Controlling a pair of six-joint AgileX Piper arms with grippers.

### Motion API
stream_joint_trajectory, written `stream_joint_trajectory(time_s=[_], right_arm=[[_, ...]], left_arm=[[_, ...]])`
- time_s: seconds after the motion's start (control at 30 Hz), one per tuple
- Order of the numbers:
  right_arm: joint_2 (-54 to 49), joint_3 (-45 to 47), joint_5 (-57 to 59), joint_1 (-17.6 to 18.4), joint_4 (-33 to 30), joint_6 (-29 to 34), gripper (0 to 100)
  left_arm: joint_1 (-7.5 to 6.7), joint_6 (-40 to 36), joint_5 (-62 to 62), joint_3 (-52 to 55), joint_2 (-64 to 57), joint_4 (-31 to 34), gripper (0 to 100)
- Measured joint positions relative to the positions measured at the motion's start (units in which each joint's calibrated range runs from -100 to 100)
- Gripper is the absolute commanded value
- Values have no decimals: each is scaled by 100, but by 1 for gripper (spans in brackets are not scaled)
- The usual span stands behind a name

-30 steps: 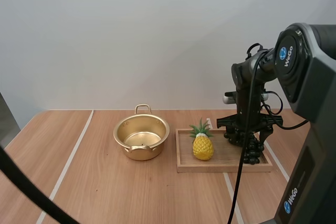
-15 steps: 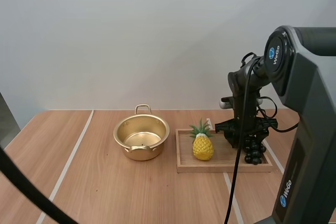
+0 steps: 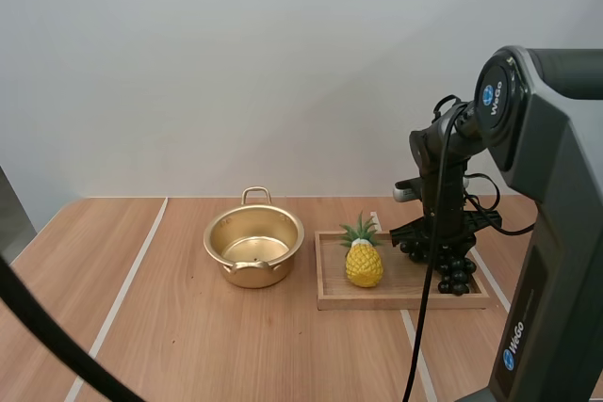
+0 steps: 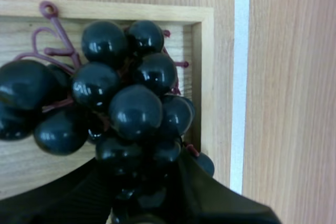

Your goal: Open the pot, put the grape inside, and close it

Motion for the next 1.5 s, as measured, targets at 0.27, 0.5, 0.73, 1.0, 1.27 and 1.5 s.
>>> stream_joint_trajectory(time_s=[0.27,0.5,0.73,1.0,1.27,1.5], right_arm=[[-426,0,124,0,133,-57,0],[-1263,-423,169,0,141,-93,0],[-2083,-917,202,0,141,-287,0],[-2793,-1530,234,0,164,-303,0],[-3255,-2177,349,0,858,-600,0],[-3315,-2281,644,0,3271,-2937,0]], left_arm=[[0,0,0,0,0,0,1],[0,0,0,0,0,0,1],[0,0,0,0,0,0,1],[0,0,15,0,0,0,1],[0,0,15,0,0,0,1],[0,0,76,0,0,0,1]])
